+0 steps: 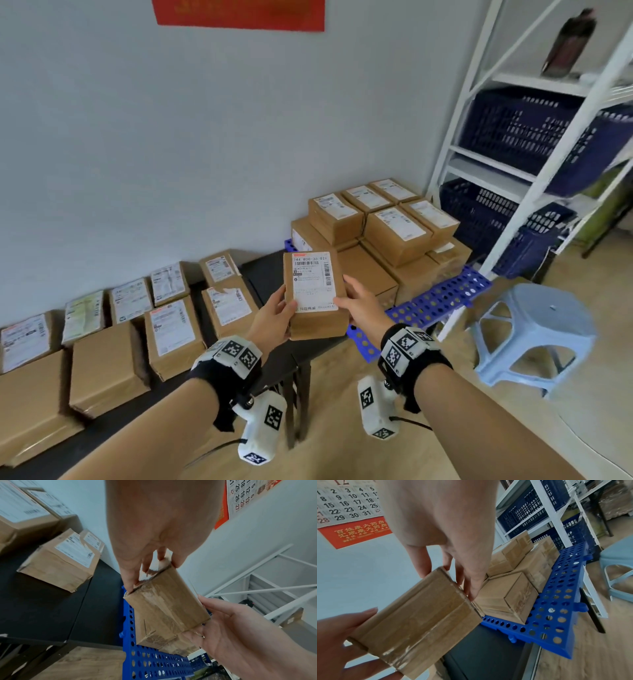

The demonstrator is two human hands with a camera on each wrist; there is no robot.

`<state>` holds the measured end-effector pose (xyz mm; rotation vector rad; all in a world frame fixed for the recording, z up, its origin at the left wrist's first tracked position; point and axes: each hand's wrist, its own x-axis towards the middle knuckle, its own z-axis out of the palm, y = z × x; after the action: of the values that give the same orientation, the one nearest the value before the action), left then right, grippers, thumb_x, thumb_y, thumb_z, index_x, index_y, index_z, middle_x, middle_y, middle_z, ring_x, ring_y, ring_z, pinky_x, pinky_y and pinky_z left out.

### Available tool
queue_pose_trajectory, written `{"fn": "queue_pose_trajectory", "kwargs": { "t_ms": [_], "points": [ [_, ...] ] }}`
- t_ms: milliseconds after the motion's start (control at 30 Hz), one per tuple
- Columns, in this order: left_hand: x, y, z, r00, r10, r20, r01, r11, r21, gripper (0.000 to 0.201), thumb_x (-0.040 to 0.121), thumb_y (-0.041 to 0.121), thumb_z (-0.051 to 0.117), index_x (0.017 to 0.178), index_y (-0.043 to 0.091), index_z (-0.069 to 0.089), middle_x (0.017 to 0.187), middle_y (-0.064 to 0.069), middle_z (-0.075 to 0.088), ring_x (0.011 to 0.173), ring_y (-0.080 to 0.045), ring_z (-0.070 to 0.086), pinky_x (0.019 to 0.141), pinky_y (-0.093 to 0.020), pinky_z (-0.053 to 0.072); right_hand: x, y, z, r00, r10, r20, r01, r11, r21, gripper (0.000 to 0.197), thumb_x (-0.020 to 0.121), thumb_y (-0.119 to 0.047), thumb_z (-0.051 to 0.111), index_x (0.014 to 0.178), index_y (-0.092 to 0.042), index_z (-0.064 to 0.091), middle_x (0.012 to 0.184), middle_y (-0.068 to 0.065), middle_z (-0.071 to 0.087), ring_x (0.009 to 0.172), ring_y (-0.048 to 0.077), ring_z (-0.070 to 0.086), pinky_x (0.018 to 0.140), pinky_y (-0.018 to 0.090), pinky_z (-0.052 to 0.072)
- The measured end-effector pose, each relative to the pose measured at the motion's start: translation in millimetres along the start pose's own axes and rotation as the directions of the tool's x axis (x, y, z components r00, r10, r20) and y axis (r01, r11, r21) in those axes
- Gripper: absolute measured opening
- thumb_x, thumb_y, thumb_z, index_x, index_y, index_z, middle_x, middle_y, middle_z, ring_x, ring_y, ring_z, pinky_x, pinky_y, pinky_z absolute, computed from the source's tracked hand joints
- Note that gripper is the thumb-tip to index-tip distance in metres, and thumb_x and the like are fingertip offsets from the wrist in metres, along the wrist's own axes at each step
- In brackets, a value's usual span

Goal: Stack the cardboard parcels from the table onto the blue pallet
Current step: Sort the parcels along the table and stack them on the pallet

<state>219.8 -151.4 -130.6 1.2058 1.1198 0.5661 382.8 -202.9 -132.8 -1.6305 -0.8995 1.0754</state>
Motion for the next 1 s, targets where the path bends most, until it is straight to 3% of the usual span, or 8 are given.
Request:
{"fn": "queue_pose_trajectory", "kwargs": {
  "t_ms": [67, 167, 300, 567, 767, 900, 1000],
  "points": [
    [10.7, 2.3, 9.8, 1.000, -0.012, 0.008, 0.012, 1.000, -0.008, 0.052, 0.098, 0.023, 0.044, 0.145, 0.032, 0.025, 0.128, 0.002, 0.055, 0.107, -0.016, 0.056, 0.081, -0.031, 0.049, 7.9, 1.8, -12.6, 1.000, -0.009, 0.002, 0.009, 1.000, 0.005, 0.055, 0.093, -0.001, 0.050, 0.143, -0.014, 0.035, 0.135, 0.004, 0.054, 0.117, 0.017, 0.054, 0.101, 0.038, 0.046],
    [30.9, 1.0, 23.8, 0.999, -0.028, 0.020, 0.029, 0.999, -0.033, 0.052, 0.098, 0.021, 0.045, 0.145, 0.033, 0.027, 0.123, 0.003, 0.056, 0.106, -0.017, 0.059, 0.073, -0.027, 0.052, 24.2, 6.3, -28.8, 1.000, -0.016, 0.014, 0.017, 1.000, -0.014, 0.053, 0.093, -0.003, 0.050, 0.142, -0.018, 0.037, 0.133, 0.001, 0.056, 0.113, 0.015, 0.056, 0.097, 0.037, 0.049],
    [62.1, -0.7, 42.2, 0.998, -0.064, 0.023, 0.065, 0.997, -0.040, 0.053, 0.097, 0.021, 0.047, 0.145, 0.032, 0.027, 0.123, 0.005, 0.056, 0.112, -0.019, 0.058, 0.077, -0.030, 0.053, 53.4, 15.0, -49.7, 1.000, 0.022, 0.020, -0.022, 1.000, -0.013, 0.052, 0.093, -0.003, 0.051, 0.140, -0.020, 0.039, 0.131, 0.000, 0.057, 0.111, 0.013, 0.057, 0.097, 0.040, 0.050],
    [130.2, 5.0, 69.5, 0.990, -0.138, -0.028, 0.135, 0.985, -0.109, 0.051, 0.097, 0.020, 0.047, 0.143, 0.033, 0.030, 0.115, 0.008, 0.058, 0.103, -0.014, 0.060, 0.063, -0.022, 0.051, 128.4, 20.8, -79.2, 0.993, 0.097, 0.065, -0.092, 0.993, -0.077, 0.056, 0.091, -0.008, 0.055, 0.142, -0.022, 0.037, 0.132, -0.002, 0.057, 0.115, 0.014, 0.057, 0.100, 0.041, 0.048],
    [158.6, 6.0, 84.5, 0.987, -0.156, -0.046, 0.150, 0.981, -0.122, 0.053, 0.096, 0.022, 0.050, 0.143, 0.033, 0.029, 0.114, 0.009, 0.058, 0.110, -0.016, 0.059, 0.081, -0.030, 0.052, 155.3, 17.7, -99.4, 0.990, 0.105, 0.093, -0.093, 0.988, -0.121, 0.057, 0.093, -0.008, 0.053, 0.144, -0.021, 0.033, 0.136, 0.000, 0.053, 0.117, 0.013, 0.053, 0.100, 0.034, 0.046],
    [163.4, 9.8, 92.0, 0.987, -0.141, -0.076, 0.132, 0.985, -0.112, 0.052, 0.095, 0.022, 0.051, 0.142, 0.033, 0.032, 0.112, 0.009, 0.059, 0.104, -0.015, 0.060, 0.073, -0.026, 0.052, 164.5, 14.5, -108.0, 0.988, 0.084, 0.127, -0.055, 0.975, -0.215, 0.057, 0.093, -0.009, 0.053, 0.145, -0.019, 0.031, 0.140, 0.002, 0.050, 0.124, 0.015, 0.050, 0.103, 0.032, 0.044],
    [165.2, 5.4, 94.8, 0.983, -0.146, -0.109, 0.135, 0.986, -0.101, 0.054, 0.093, 0.026, 0.055, 0.142, 0.033, 0.033, 0.122, 0.007, 0.059, 0.111, -0.018, 0.058, 0.094, -0.040, 0.049, 167.6, 7.6, -112.6, 0.984, 0.046, 0.171, 0.024, 0.924, -0.382, 0.060, 0.094, -0.013, 0.053, 0.147, -0.022, 0.026, 0.143, 0.000, 0.046, 0.129, 0.017, 0.046, 0.105, 0.033, 0.042]
  ]
}}
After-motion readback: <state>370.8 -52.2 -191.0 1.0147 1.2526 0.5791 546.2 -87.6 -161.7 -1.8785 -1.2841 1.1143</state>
